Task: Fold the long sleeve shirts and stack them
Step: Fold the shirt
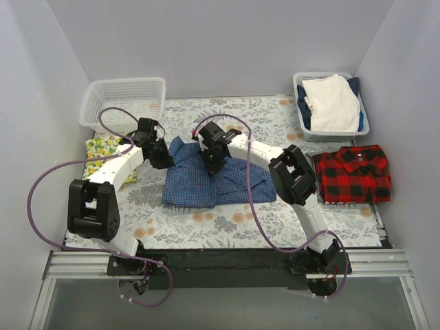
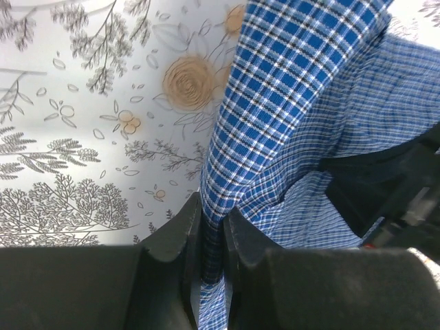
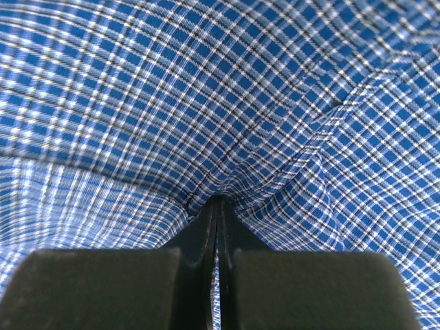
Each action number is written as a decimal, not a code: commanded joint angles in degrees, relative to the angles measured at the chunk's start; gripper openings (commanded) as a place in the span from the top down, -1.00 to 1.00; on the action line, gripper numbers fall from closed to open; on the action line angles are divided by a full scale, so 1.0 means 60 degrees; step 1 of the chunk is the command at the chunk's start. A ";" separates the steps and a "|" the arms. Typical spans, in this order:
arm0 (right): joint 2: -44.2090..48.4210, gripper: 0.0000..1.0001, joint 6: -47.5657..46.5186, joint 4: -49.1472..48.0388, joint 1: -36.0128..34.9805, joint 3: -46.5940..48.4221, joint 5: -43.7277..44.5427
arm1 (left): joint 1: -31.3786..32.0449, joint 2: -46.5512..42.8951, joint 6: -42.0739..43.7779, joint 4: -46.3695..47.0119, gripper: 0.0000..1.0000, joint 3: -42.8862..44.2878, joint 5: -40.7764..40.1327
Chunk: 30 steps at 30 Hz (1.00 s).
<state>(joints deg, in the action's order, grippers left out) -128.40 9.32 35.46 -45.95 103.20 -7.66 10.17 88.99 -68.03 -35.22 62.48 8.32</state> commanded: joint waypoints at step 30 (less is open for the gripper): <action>0.4203 0.19 0.1171 -0.0154 0.2972 -0.4822 0.3166 | -0.0099 0.0681 0.0747 -0.1761 0.85 0.2770 -0.1254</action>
<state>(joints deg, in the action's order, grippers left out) -103.96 16.16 34.00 -28.40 74.43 9.85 9.87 93.67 -64.05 -44.77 76.47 2.72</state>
